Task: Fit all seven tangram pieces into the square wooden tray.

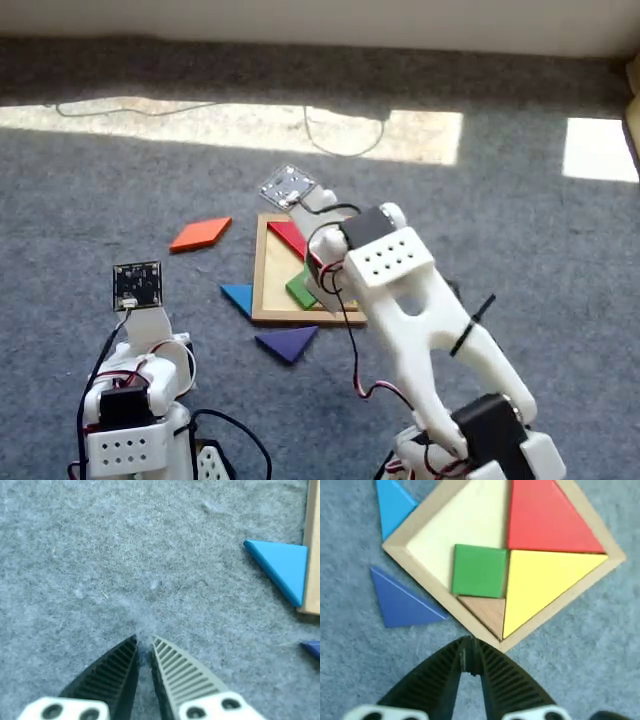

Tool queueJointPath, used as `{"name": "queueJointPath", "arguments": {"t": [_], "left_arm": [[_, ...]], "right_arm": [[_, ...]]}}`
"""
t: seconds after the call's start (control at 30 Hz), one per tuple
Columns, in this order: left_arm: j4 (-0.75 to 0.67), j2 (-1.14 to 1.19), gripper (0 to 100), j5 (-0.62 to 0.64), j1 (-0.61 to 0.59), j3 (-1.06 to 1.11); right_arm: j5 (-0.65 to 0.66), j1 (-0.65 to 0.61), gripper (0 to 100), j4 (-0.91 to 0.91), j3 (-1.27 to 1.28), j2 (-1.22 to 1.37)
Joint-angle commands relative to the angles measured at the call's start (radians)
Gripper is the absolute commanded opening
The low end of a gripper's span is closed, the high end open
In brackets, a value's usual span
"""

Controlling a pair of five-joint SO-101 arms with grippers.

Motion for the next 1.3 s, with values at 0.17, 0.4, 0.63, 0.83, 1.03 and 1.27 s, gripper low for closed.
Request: {"name": "queueJointPath", "arguments": {"t": [0.17,0.4,0.63,0.83,1.03,1.27], "left_arm": [[0.005,-0.039,1,-0.005,-0.010,0.021],[0.005,-0.039,1,-0.005,-0.010,0.021],[0.005,-0.039,1,-0.005,-0.010,0.021],[0.005,-0.039,1,-0.005,-0.010,0.021],[0.005,-0.039,1,-0.005,-0.010,0.021],[0.005,-0.039,1,-0.005,-0.010,0.021]], "right_arm": [[-0.012,0.124,0.5,0.013,0.254,-0.355],[-0.011,0.289,0.5,0.008,0.527,-0.608],[-0.011,0.473,0.5,-0.081,0.754,-0.889],[-0.012,0.570,0.5,-0.236,1.023,-1.113],[-0.014,0.613,0.5,-0.242,1.198,-1.345],[-0.164,0.634,0.4,-0.242,1.343,-1.598]]}}
